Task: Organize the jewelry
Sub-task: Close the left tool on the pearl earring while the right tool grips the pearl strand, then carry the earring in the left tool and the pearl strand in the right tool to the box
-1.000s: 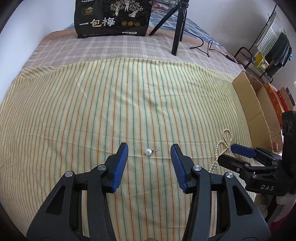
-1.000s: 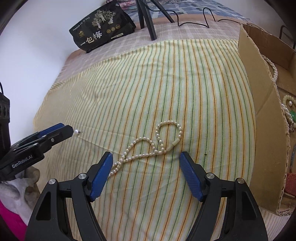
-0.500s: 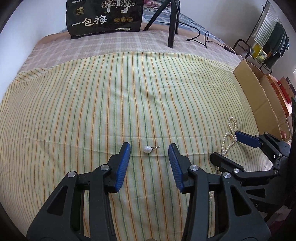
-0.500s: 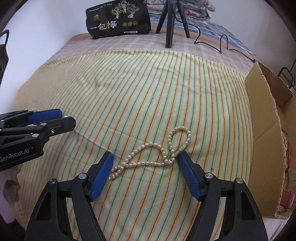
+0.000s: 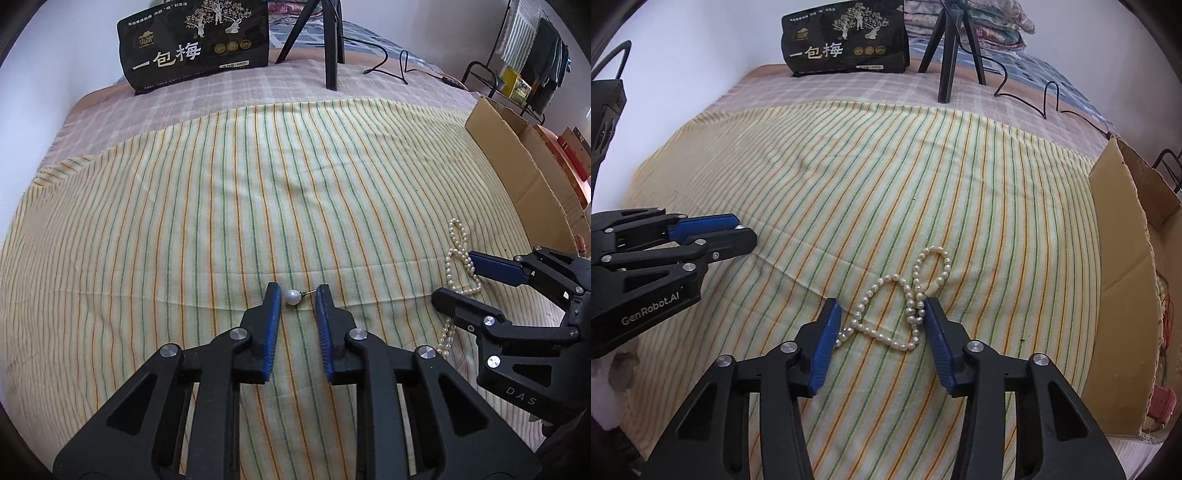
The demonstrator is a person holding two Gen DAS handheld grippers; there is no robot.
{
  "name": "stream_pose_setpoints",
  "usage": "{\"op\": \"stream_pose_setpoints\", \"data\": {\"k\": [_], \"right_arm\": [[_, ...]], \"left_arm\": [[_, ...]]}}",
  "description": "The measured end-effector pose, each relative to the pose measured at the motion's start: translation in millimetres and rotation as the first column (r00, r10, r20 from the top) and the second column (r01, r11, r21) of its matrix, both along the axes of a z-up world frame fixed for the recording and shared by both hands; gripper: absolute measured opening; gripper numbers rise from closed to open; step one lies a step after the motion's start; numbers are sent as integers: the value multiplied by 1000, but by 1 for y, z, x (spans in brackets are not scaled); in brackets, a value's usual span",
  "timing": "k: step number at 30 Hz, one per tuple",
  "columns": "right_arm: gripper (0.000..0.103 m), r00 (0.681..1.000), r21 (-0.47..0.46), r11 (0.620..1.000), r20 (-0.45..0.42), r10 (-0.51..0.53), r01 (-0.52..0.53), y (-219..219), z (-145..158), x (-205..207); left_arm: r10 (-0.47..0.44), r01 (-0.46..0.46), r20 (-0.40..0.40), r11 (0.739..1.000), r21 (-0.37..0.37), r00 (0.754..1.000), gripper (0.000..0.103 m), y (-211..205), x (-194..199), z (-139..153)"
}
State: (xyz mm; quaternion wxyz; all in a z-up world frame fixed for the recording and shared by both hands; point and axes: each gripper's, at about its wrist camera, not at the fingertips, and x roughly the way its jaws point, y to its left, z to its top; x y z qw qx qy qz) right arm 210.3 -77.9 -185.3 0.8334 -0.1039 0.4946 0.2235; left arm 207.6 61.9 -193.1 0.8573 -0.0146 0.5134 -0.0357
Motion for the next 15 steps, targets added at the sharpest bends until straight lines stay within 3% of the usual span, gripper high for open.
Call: {"op": "stream_pose_setpoints", "data": {"k": [6,15], "right_arm": [[11,1000,9,1000,9,20,-20,-2,1,-2],[3,1000,55,998,-13,23,-22,-8,4,0]], "left_arm": [[-4,4,10,1000,8,1000,10,-1,-1,1],[37,-36,57,999,-7,998,9,13,-6,12]]}}
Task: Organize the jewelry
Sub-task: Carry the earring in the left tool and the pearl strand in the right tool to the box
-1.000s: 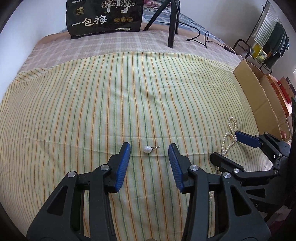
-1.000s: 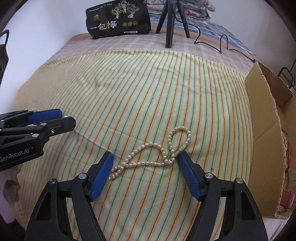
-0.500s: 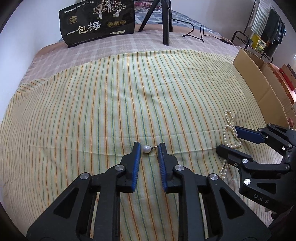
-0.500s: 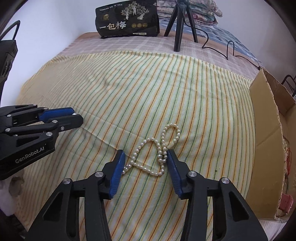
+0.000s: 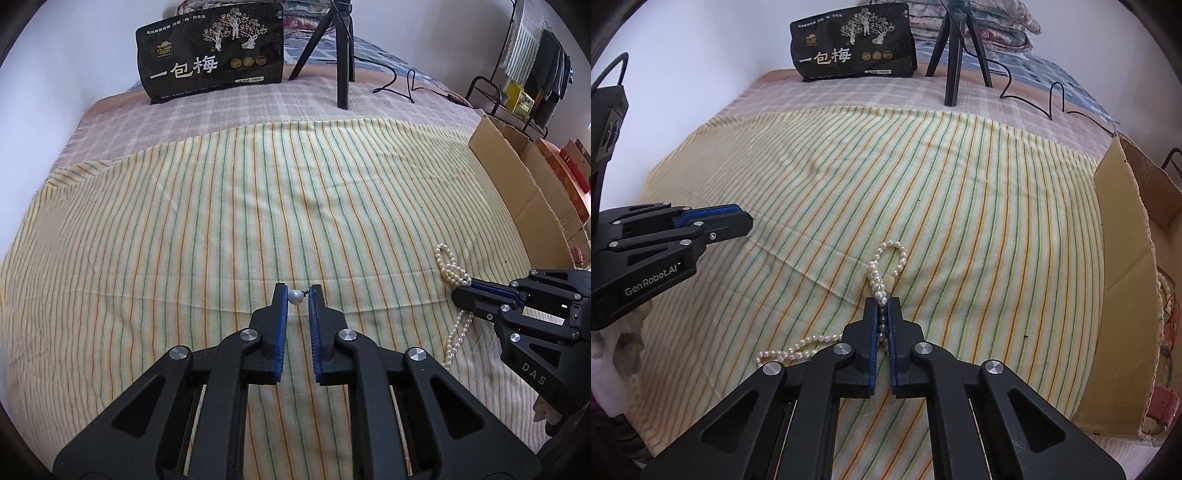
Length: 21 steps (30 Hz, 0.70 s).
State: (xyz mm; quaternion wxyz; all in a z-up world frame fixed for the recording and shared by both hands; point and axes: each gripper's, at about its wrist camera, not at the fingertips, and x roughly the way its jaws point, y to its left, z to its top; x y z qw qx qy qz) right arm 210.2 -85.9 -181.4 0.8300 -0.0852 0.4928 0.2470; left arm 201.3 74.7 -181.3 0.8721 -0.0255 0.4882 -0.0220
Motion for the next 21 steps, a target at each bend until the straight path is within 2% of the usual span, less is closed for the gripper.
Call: {"op": "stream_pose_setpoints", "data": {"k": [10,21], "right_arm": [[3,1000,37,999,-4,3,-3,-7,10,-3],[3,998,152,988,49,-30,22,-25,55,-2]], "left_arm": [[21,-20,39,999,-32,999,9,5,-3,19],[7,0,100,997,-76,995,9,-1,-9,48]]}}
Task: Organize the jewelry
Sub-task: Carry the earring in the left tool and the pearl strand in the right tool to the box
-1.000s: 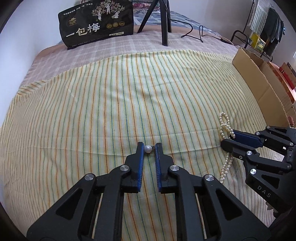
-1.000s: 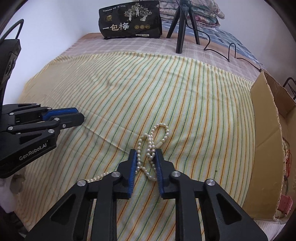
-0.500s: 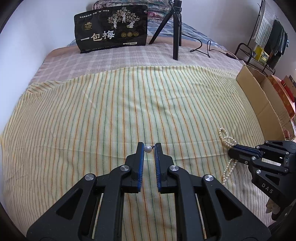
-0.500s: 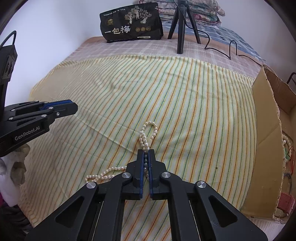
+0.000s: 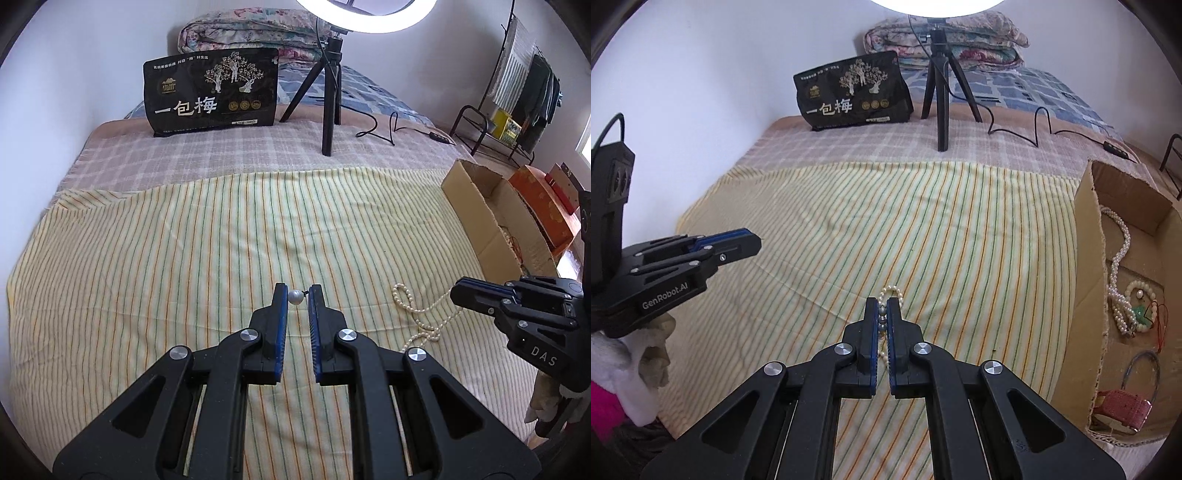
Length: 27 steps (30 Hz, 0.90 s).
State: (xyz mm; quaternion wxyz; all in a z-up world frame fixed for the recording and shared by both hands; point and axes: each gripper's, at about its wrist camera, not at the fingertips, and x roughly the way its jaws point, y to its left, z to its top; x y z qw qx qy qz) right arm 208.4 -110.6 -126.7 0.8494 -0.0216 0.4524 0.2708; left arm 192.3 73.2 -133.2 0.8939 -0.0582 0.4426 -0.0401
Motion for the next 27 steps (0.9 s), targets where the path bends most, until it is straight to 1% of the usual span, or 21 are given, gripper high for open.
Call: {"op": "stream_pose_setpoints", "data": {"k": [3,5,9,15,27], "right_arm": [[3,1000,34,999,22,-8,7,-5,14,1],[3,999,49,999,37,-13,11,-8,23,1],[3,998,70,997,57,-26,22,-13,34,2],[3,996,94,995,78,-46,39,-23,49,3],[3,983,156,984,146,-107,84,-54,93,4]], "left_arm": [[-7,7,22,1000,-17,1000,9,-4,-3,10],[-15,15,38,1000,-16,999,9,-7,-4,16],[-29,31,58,999,-31,998,9,-13,-8,26],[-54,57,76,998,-39,996,9,-24,-14,35],[-107,114,114,992,-58,988,9,-55,-18,55]]}}
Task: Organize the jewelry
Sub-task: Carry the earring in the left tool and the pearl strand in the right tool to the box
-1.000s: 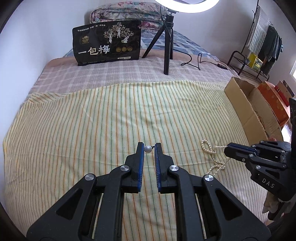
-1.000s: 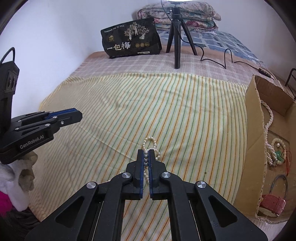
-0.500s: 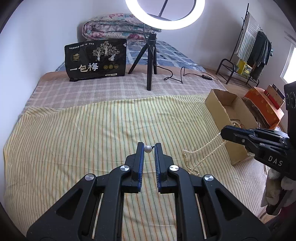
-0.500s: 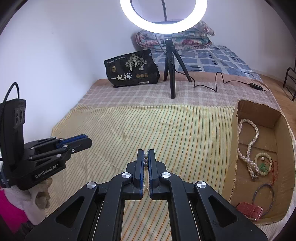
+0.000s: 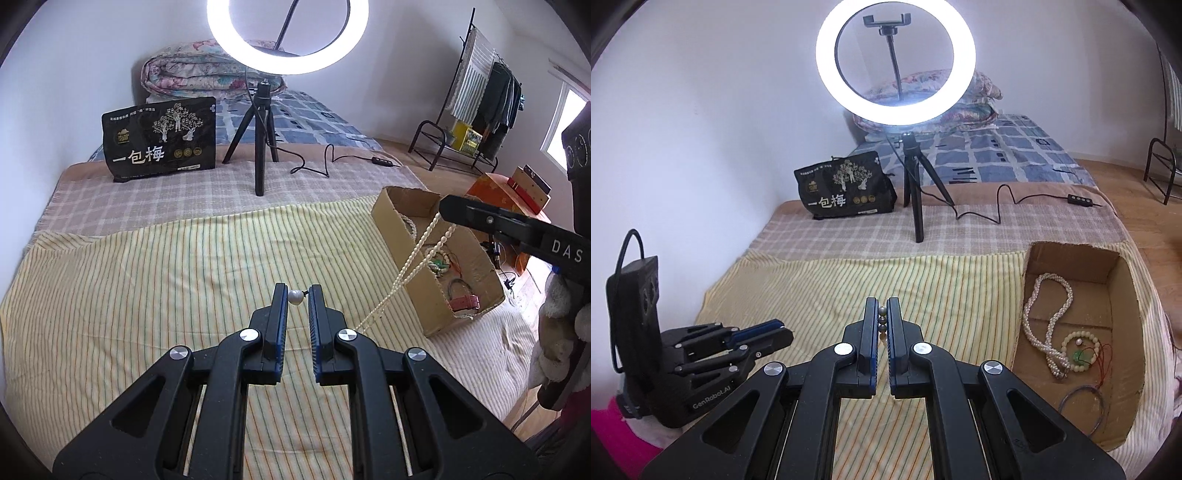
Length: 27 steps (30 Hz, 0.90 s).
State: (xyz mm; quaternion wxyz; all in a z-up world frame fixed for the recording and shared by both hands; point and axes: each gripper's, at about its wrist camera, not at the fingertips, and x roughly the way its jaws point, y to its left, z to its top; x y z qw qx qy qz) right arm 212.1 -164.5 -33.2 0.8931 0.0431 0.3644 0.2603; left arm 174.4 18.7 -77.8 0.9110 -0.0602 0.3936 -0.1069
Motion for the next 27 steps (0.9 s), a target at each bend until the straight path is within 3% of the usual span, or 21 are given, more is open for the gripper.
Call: {"op": "stream_pose_setpoints", "data": {"k": [17,27], "right_arm": [[3,980,94,982,104,-171,162,-87,58,2],[3,963,95,967,113,-246,235,-127,59,9]], "left_arm": [[-119,121,57,992,-33,991,9,-71,3,29],[-210,213,57,976,-41,976,9,-126,7,31]]}}
